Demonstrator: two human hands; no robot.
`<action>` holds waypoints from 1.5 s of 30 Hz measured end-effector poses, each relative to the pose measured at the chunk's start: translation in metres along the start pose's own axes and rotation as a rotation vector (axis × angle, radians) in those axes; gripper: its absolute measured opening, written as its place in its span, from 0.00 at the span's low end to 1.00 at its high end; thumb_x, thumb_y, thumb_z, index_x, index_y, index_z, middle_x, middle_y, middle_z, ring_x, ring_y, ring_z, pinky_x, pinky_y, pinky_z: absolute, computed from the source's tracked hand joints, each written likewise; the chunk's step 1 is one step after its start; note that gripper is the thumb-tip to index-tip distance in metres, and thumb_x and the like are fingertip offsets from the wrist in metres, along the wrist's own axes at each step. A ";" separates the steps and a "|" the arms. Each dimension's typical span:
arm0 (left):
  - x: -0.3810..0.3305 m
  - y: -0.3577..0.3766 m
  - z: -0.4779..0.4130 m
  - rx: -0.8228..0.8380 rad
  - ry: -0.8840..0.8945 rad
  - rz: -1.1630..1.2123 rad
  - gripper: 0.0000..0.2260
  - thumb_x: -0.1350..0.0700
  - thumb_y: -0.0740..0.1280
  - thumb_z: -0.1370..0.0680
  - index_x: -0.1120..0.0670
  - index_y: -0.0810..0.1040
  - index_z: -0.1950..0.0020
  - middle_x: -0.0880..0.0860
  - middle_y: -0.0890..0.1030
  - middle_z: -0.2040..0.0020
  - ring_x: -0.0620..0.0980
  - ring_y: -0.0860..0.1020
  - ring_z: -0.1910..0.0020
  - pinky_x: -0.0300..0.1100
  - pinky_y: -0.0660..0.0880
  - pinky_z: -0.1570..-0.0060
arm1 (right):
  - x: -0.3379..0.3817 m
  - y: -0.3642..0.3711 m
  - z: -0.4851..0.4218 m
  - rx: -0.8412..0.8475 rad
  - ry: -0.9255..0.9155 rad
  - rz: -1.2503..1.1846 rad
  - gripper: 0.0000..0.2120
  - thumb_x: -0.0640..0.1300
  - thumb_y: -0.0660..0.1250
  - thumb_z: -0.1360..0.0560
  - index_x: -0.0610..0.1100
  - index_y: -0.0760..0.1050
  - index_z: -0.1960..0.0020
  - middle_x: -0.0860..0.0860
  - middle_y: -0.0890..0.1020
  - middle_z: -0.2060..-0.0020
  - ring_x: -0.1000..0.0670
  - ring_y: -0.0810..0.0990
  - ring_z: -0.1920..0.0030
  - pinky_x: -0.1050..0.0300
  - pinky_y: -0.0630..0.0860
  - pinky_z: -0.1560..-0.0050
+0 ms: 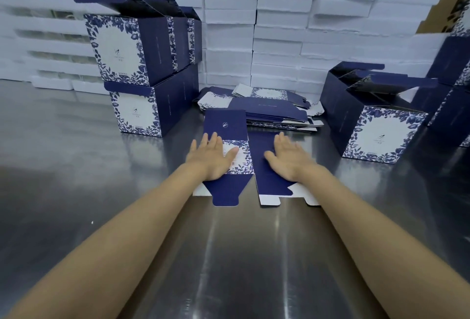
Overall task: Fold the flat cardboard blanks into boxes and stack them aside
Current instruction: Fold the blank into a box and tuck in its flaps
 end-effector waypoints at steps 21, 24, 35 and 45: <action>0.031 -0.032 0.017 -0.495 -0.081 1.283 0.14 0.55 0.60 0.20 0.51 0.74 0.34 0.50 0.79 0.42 0.39 0.79 0.51 0.34 0.74 0.54 | -0.044 -0.030 0.023 -0.320 -0.079 -1.198 0.22 0.41 0.64 0.21 0.52 0.69 0.28 0.59 0.73 0.35 0.64 0.72 0.38 0.78 0.66 0.49; 0.021 -0.034 0.018 -0.356 -0.019 1.746 0.11 0.56 0.61 0.19 0.51 0.74 0.37 0.52 0.81 0.45 0.44 0.82 0.51 0.37 0.76 0.55 | -0.056 -0.029 0.020 -0.251 -0.083 -1.432 0.23 0.39 0.66 0.23 0.49 0.71 0.29 0.58 0.78 0.40 0.63 0.79 0.44 0.68 0.76 0.48; -0.042 -0.024 0.040 -0.136 0.545 1.084 0.21 0.60 0.63 0.24 0.40 0.67 0.36 0.38 0.75 0.39 0.35 0.73 0.38 0.30 0.71 0.43 | -0.043 -0.026 0.018 -0.241 -0.016 -1.695 0.15 0.51 0.60 0.18 0.47 0.74 0.35 0.54 0.80 0.57 0.52 0.79 0.60 0.60 0.74 0.67; -0.004 -0.030 0.028 -0.569 0.125 1.128 0.20 0.51 0.55 0.16 0.66 0.76 0.52 0.62 0.79 0.62 0.58 0.78 0.62 0.49 0.74 0.59 | -0.020 -0.037 0.029 -0.417 -0.255 -1.071 0.24 0.46 0.70 0.25 0.46 0.69 0.31 0.49 0.72 0.40 0.66 0.74 0.45 0.73 0.70 0.45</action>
Point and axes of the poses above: each hand's wrist, its own z-axis away from the middle knuckle, its own y-axis out of the palm, x = y × z, the point moved 6 cm from there along -z, towards the middle knuckle
